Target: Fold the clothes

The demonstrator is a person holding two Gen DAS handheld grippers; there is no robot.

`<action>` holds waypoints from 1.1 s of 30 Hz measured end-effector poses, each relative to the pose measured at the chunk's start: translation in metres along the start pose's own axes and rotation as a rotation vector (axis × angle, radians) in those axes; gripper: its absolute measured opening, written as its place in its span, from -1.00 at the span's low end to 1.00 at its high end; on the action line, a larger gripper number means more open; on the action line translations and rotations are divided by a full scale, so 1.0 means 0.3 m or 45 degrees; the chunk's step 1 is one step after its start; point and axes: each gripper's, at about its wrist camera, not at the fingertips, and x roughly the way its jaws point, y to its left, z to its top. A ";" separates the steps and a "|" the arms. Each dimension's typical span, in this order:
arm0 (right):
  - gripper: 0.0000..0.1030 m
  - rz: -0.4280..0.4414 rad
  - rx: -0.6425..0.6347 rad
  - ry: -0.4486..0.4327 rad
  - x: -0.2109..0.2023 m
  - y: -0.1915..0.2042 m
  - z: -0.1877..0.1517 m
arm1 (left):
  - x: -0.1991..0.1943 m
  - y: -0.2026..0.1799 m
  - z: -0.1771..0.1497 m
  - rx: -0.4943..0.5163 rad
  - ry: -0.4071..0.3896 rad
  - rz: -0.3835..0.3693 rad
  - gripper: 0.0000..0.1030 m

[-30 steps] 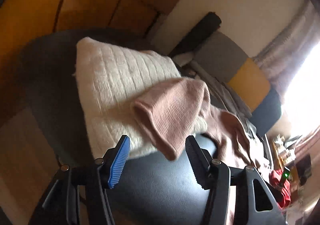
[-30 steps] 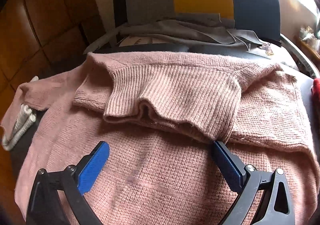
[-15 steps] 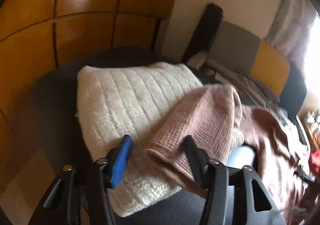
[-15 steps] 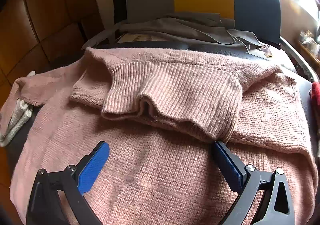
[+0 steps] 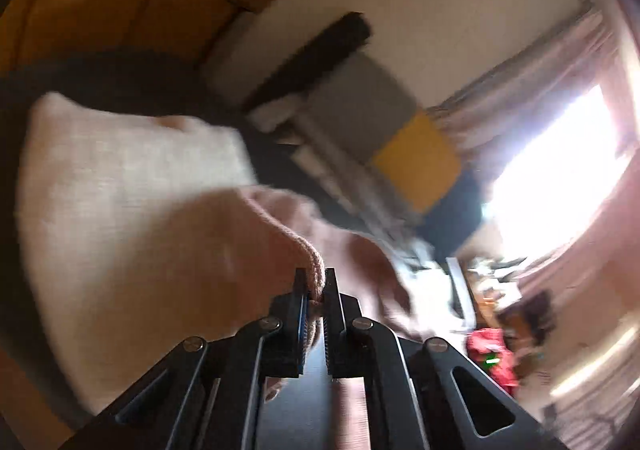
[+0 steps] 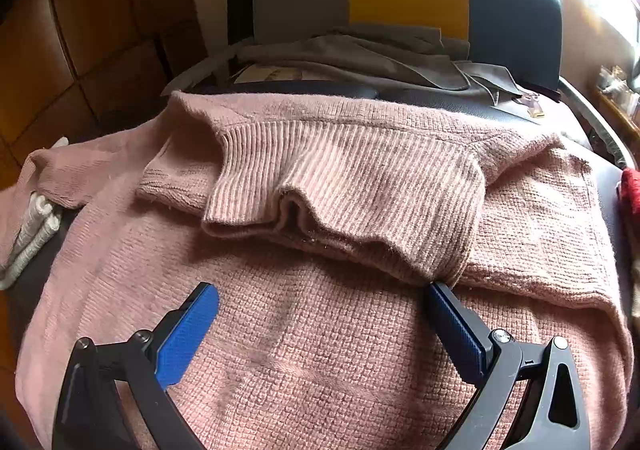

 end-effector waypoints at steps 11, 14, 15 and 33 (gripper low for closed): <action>1.00 0.065 0.031 -0.024 -0.012 -0.047 -0.004 | 0.425 -0.478 0.007 -0.019 0.180 -0.536 -0.91; 1.00 0.091 0.043 -0.033 -0.017 -0.064 -0.005 | 0.555 -0.598 -0.031 0.001 0.254 -0.593 -0.91; 1.00 0.102 0.049 -0.037 -0.019 -0.072 -0.005 | 0.596 -0.634 -0.046 0.006 0.280 -0.608 -0.91; 1.00 0.307 0.201 -0.077 -0.061 -0.168 0.004 | 0.858 -0.511 -0.308 0.165 0.486 -0.159 -0.34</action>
